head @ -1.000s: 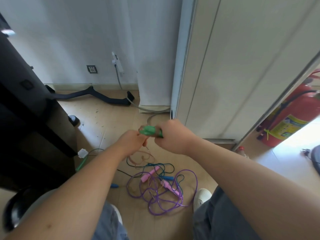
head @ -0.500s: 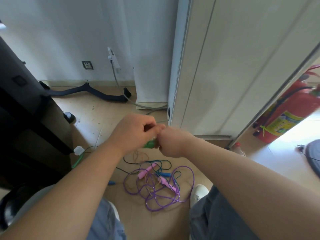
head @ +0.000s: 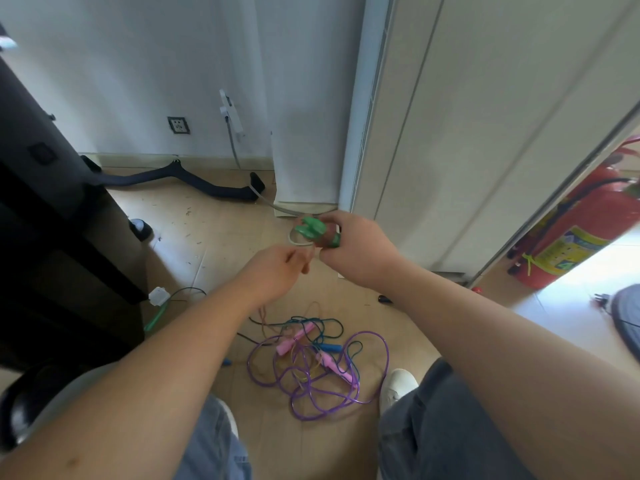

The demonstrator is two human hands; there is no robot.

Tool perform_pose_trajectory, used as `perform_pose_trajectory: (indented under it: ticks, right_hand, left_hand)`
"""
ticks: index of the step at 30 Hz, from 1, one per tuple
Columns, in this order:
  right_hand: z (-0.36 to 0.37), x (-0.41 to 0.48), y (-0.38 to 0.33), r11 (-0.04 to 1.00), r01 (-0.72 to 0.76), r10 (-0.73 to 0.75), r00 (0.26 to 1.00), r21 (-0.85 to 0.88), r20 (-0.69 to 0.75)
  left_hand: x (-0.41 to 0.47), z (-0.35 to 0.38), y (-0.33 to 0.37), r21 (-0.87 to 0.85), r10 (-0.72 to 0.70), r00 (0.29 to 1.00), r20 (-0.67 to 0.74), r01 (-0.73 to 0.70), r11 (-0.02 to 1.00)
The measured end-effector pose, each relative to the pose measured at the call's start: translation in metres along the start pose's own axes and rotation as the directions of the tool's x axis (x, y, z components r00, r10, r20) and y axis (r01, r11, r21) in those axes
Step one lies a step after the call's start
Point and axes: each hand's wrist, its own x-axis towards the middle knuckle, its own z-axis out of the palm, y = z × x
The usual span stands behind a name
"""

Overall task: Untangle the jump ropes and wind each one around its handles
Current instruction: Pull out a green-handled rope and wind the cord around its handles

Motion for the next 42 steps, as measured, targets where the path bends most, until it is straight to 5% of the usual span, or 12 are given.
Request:
perform_pose_trajectory:
  ticks: [3, 8, 13, 17, 22, 28, 30, 33, 36, 42]
  right_hand:
    - [0.002, 0.006, 0.011, 0.992, -0.115, 0.116, 0.993, -0.056, 0.014]
    - [0.011, 0.007, 0.017, 0.948, -0.119, 0.15, 0.985, -0.295, 0.083]
    - [0.024, 0.002, 0.016, 0.816, 0.13, 0.033, 0.962, -0.564, 0.27]
    - [0.028, -0.006, 0.016, 0.779, 0.326, -0.078, 0.898, -0.536, 0.434]
    - [0.025, -0.006, 0.008, 0.824, 0.366, -0.186, 0.896, -0.433, 0.404]
    - [0.021, -0.009, 0.008, 0.929, 0.273, -0.198, 0.936, -0.25, 0.29]
    - [0.019, -0.01, 0.005, 0.976, 0.178, -0.139, 0.954, -0.129, 0.267]
    - [0.012, -0.008, 0.004, 0.997, 0.074, -0.073, 0.979, 0.002, 0.193]
    - [0.006, -0.003, 0.01, 1.0, -0.022, 0.022, 0.998, 0.007, 0.059]
    - [0.0, 0.013, 0.034, 0.903, -0.194, 0.22, 0.975, -0.384, 0.025]
  left_hand:
    - [-0.005, 0.006, 0.007, 0.166, 0.218, 0.976, -0.024, -0.211, 0.963]
    - [-0.014, -0.005, 0.013, 0.196, 0.411, 0.91, 0.059, -0.414, 0.889]
    - [-0.021, -0.009, 0.016, 0.12, 0.509, 0.857, 0.076, -0.515, 0.849]
    - [-0.014, -0.019, 0.012, 0.183, 0.493, 0.867, -0.065, -0.476, 0.86]
    - [-0.001, -0.025, -0.008, 0.198, 0.275, 0.948, -0.163, -0.241, 0.95]
    - [0.01, -0.009, -0.023, -0.197, -0.071, 0.997, 0.02, 0.073, 0.978]
    - [0.011, -0.006, -0.028, -0.145, -0.103, 0.995, 0.013, 0.104, 0.984]
    - [0.006, 0.003, -0.028, 0.114, -0.041, 0.998, 0.05, 0.035, 0.993]
    - [0.003, 0.017, -0.019, 0.159, 0.012, 0.996, 0.086, -0.026, 0.987]
    - [-0.011, 0.016, -0.004, 0.133, 0.247, 0.959, 0.143, -0.265, 0.955]
